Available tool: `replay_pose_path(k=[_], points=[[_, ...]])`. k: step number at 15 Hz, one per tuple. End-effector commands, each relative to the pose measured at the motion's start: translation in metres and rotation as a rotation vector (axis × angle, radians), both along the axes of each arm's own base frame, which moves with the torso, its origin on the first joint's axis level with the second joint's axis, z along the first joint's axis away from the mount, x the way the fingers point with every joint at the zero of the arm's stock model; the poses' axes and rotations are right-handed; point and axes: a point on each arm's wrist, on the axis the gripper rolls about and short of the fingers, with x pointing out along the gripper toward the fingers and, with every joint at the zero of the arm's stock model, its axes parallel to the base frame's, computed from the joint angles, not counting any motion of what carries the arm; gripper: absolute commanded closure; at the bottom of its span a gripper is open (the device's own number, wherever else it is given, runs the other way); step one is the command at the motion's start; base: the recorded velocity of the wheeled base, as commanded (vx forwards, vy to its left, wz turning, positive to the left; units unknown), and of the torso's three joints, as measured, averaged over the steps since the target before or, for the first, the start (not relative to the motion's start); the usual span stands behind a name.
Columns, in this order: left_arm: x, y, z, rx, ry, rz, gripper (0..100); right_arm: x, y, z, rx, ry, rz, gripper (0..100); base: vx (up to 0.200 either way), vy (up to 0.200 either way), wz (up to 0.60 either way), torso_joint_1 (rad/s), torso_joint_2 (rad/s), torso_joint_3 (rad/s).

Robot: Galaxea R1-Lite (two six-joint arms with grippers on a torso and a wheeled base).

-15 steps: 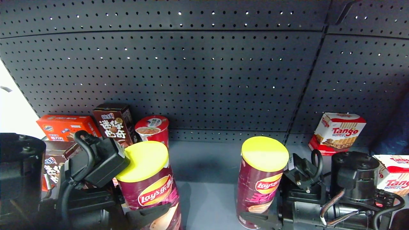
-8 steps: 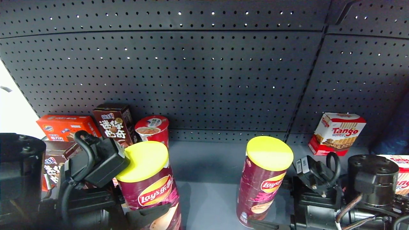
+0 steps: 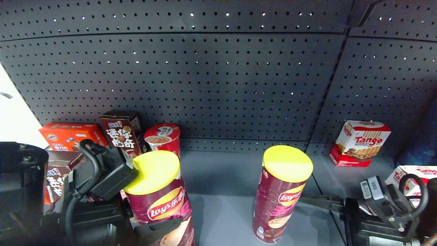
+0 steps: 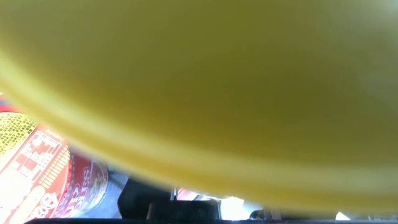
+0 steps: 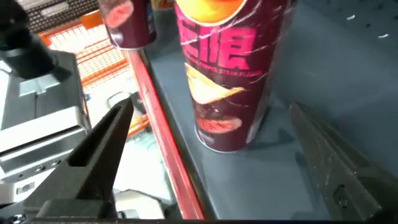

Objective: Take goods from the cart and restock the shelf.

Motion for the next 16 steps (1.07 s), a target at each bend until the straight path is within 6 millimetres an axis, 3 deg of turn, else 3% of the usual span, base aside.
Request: replay_pose_path(k=[1,3,9,13,16], points=[[0.0,0.0,0.0,0.001,0.001,0.0,100,-0.011,-0.008,0.011,0.032,-0.056,-0.036,0,0.0,0.0,0.0,0.0,0.0,0.0],[0.0,0.0,0.0,0.001,0.001,0.0,100,-0.015,-0.01,0.018,0.046,-0.08,-0.059,0,0.0,0.0,0.0,0.0,0.0,0.0],[0.001,-0.001,0.001,0.003,-0.01,-0.008,100,-0.045,-0.031,0.073,0.044,-0.087,-0.108,0,0.0,0.0,0.0,0.0,0.0,0.0],[0.004,-0.004,0.015,-0.023,-0.053,-0.011,100,-0.056,-0.038,0.084,0.071,-0.131,-0.13,0,0.0,0.0,0.0,0.0,0.0,0.0],[0.013,-0.013,0.025,-0.035,-0.074,-0.022,100,-0.053,-0.04,0.089,0.032,-0.12,-0.293,0,0.0,0.0,0.0,0.0,0.0,0.0]])
